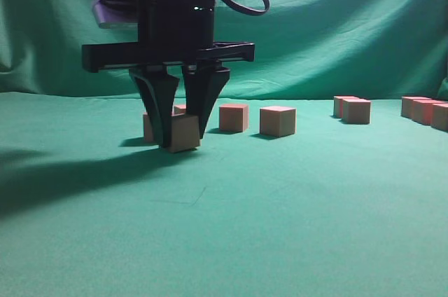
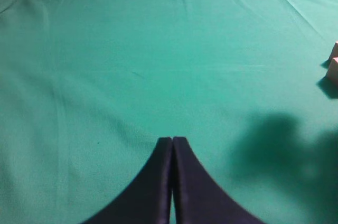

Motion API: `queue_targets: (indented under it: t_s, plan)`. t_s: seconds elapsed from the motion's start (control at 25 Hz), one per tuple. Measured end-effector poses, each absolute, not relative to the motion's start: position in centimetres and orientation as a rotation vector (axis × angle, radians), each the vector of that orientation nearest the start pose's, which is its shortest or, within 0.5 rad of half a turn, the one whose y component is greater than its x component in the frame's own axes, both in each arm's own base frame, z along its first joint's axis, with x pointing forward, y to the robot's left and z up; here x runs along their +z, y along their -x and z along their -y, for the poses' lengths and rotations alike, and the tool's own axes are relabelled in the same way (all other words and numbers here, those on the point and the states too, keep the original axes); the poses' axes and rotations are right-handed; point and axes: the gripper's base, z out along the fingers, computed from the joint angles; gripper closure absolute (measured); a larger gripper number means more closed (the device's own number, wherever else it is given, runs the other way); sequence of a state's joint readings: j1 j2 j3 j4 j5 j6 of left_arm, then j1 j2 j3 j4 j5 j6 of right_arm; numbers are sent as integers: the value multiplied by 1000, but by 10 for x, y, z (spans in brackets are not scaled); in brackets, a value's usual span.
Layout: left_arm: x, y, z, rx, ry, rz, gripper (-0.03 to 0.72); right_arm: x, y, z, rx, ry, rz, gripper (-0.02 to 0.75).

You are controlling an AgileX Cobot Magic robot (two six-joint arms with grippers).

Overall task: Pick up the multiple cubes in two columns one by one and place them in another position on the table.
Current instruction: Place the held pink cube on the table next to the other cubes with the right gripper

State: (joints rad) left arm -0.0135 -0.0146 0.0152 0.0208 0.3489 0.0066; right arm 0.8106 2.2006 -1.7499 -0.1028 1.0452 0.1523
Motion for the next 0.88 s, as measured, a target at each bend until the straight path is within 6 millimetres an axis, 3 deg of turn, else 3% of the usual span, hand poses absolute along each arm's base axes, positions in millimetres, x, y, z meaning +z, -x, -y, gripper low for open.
queue_targets:
  t_s: [0.08, 0.4, 0.52, 0.56, 0.72, 0.88]
  plan:
    - [177, -53, 0, 15, -31, -1833, 688, 170, -319, -324, -8, 1024, -2771, 480]
    - [177, -53, 0, 15, -31, -1833, 688, 170, -319, -324, -2, 1054, -2763, 110]
    - [177, -53, 0, 15, -31, -1833, 688, 174, -317, -323, -2, 1053, -2767, 99]
    - [177, -53, 0, 15, -31, -1833, 688, 179, -317, -323, -1, 1051, -2766, 59]
    - [177, -53, 0, 15, -31, -1833, 688, 213, -310, -315, 14, 1034, -2736, 73]
    - [177, -53, 0, 15, -31, -1833, 688, 268, -298, -296, -19, 1014, -2671, 73]
